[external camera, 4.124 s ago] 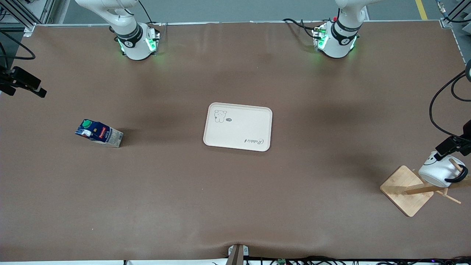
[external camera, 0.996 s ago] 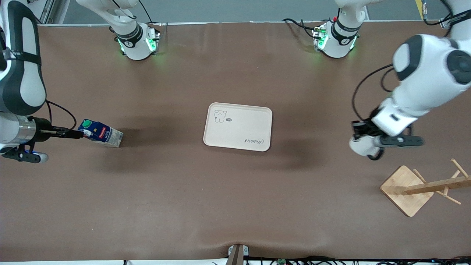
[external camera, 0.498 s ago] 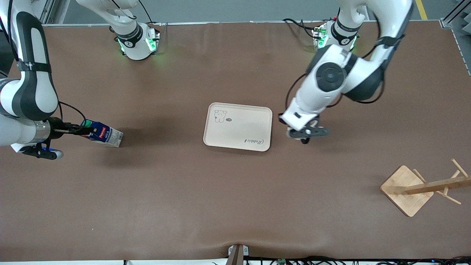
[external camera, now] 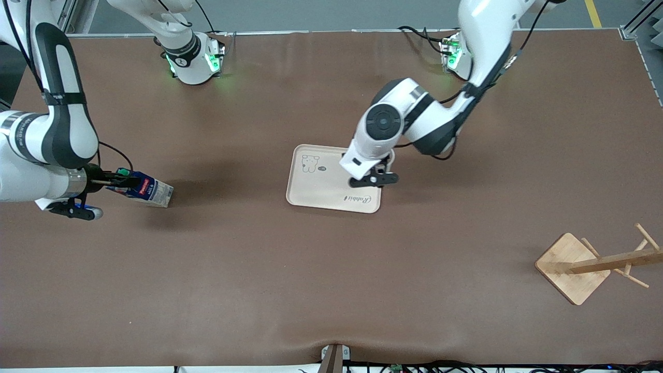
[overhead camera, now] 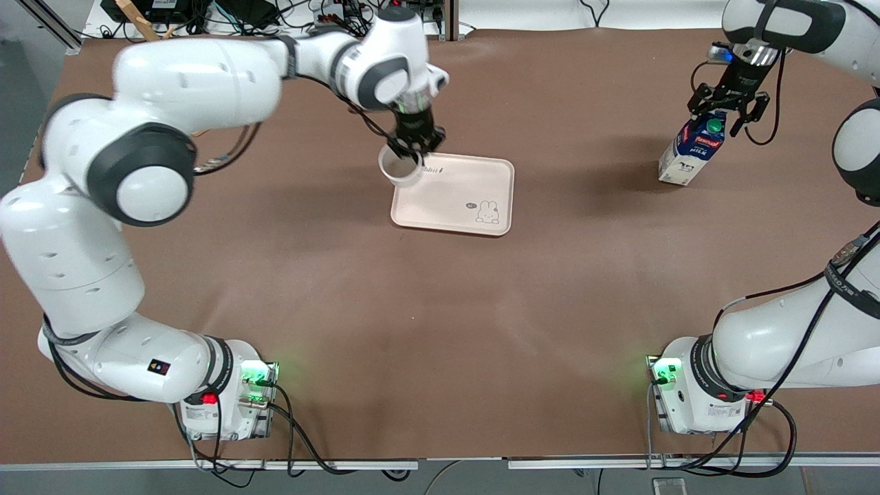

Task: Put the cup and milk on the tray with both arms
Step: 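Lift the mug off the stand and carry it onto the tray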

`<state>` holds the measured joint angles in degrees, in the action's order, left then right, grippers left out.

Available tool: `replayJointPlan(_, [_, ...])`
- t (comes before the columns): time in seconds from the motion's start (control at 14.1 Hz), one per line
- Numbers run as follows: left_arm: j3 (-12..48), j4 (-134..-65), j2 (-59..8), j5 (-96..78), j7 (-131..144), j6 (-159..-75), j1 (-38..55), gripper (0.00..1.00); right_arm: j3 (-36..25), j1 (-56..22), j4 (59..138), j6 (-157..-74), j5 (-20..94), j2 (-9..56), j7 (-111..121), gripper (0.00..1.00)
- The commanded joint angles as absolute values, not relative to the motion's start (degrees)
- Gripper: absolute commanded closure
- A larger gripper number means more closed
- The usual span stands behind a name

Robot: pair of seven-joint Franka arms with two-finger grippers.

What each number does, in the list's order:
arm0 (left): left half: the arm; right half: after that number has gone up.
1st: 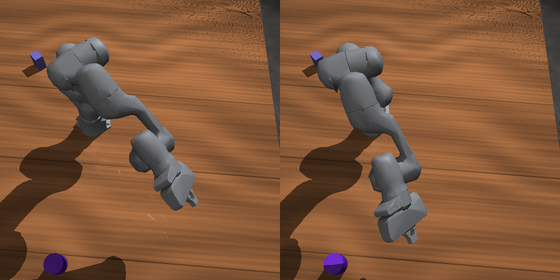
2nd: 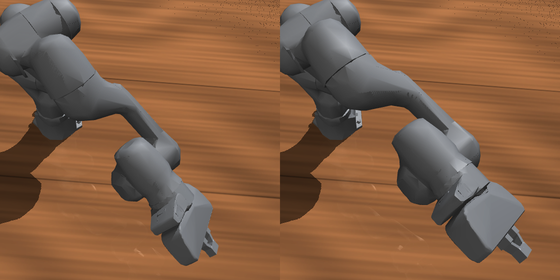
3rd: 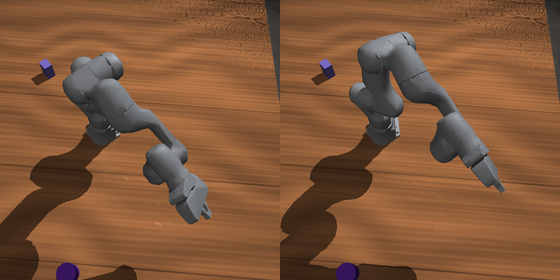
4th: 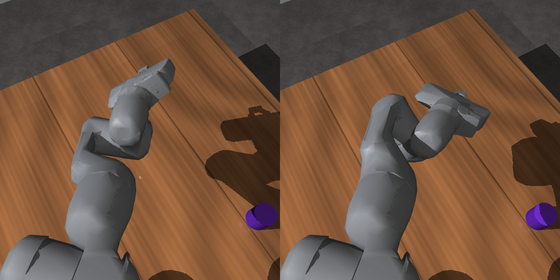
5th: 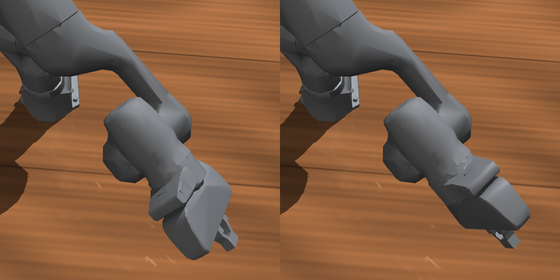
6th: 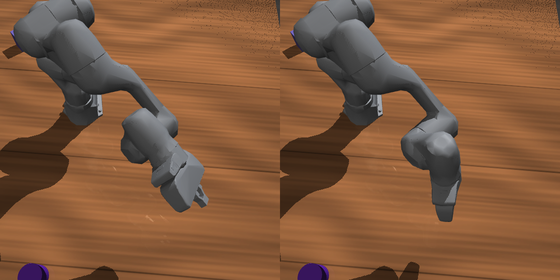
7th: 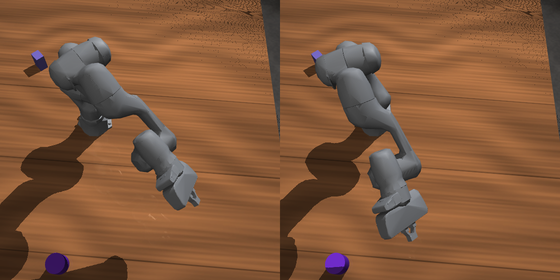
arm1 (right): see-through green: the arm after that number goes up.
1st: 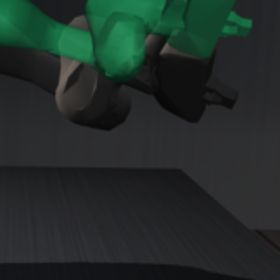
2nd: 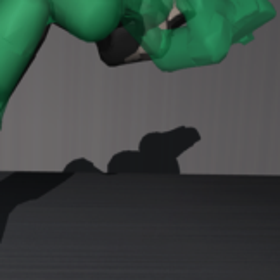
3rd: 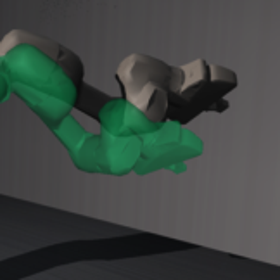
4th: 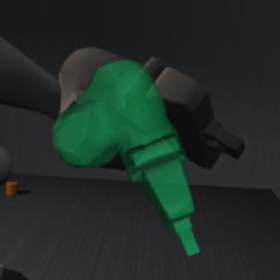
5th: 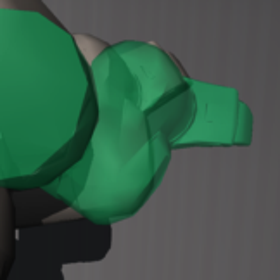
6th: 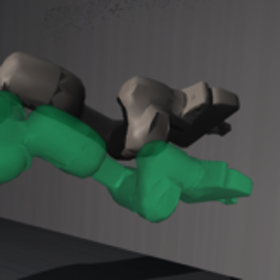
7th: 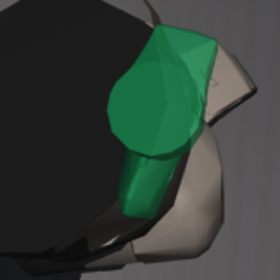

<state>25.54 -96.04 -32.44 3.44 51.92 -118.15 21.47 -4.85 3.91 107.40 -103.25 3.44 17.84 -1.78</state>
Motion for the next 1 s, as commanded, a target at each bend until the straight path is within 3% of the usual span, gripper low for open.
replayJointPlan(0.0, [24.87,-92.73,-37.17,6.49,54.49,-117.33,23.99,1.00,-4.22,4.83,110.74,-106.60,6.04,15.03,-1.67,0.00])
replayJointPlan(0.07, [24.87,-92.72,-38.05,7.03,54.67,-117.33,23.99,1.00,-4.22,5.44,111.18,-107.05,8.41,15.03,-1.58,0.28])
replayJointPlan(0.14, [24.79,-92.72,-38.84,7.03,54.58,-117.33,23.99,1.00,-4.22,5.62,111.36,-106.96,8.87,15.03,-1.41,0.65])
replayJointPlan(0.28, [24.79,-91.85,-39.81,7.03,54.49,-117.42,23.99,1.00,-4.22,5.71,110.83,-106.70,8.96,15.03,-0.53,0.62])
replayJointPlan(0.36, [24.79,-91.58,-40.16,7.03,54.49,-117.42,23.91,1.00,-4.22,5.63,110.57,-106.61,8.96,15.03,-0.53,0.69])
replayJointPlan(0.5, [24.70,-91.06,-41.04,7.03,54.49,-117.42,23.91,1.00,-4.22,5.19,108.56,-103.03,8.96,15.20,-1.31,1.00])
replayJointPlan(0.64, [23.91,-90.79,-41.57,7.03,54.32,-117.42,23.91,1.00,-4.13,4.92,102.95,-96.36,8.88,15.73,-1.41,1.00])
replayJointPlan(0.78, [23.30,-90.70,-41.66,7.03,53.96,-117.42,23.91,0.75,-4.13,4.05,96.71,-90.11,8.88,16.26,-1.49,1.00])
replayJointPlan(0.92, [23.12,-90.53,-41.57,6.94,53.96,-117.42,23.82,0.48,-4.04,2.73,93.53,-89.38,8.96,16.35,-1.58,1.00])
